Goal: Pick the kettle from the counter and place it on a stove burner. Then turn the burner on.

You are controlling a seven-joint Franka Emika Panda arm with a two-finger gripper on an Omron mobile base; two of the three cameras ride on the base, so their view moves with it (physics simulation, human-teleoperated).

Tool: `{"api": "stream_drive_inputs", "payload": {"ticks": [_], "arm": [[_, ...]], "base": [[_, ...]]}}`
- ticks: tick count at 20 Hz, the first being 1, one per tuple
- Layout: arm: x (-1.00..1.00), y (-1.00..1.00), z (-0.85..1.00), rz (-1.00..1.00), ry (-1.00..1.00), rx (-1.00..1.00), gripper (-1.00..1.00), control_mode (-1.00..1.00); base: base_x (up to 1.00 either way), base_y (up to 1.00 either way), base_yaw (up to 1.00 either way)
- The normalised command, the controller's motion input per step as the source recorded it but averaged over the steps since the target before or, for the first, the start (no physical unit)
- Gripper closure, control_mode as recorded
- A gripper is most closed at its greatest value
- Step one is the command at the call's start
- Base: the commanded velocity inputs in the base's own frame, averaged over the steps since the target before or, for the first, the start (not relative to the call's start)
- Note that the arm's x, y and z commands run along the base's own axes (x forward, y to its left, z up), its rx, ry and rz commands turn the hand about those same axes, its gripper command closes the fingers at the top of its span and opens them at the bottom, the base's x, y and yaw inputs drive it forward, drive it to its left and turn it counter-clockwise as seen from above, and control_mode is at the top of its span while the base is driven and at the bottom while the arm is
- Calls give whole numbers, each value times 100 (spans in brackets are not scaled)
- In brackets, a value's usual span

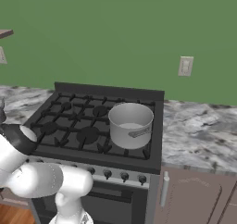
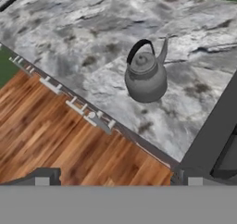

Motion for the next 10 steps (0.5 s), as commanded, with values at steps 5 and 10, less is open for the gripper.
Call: {"api": "stream_drive_inputs", "payload": {"ticks": [5,10], "arm": [[9,43,-3,1,-2,0,-100,-100],[23,22,-1,0,0,-3,-100,-100]], "base": [[0,0,0],[0,0,0]]}}
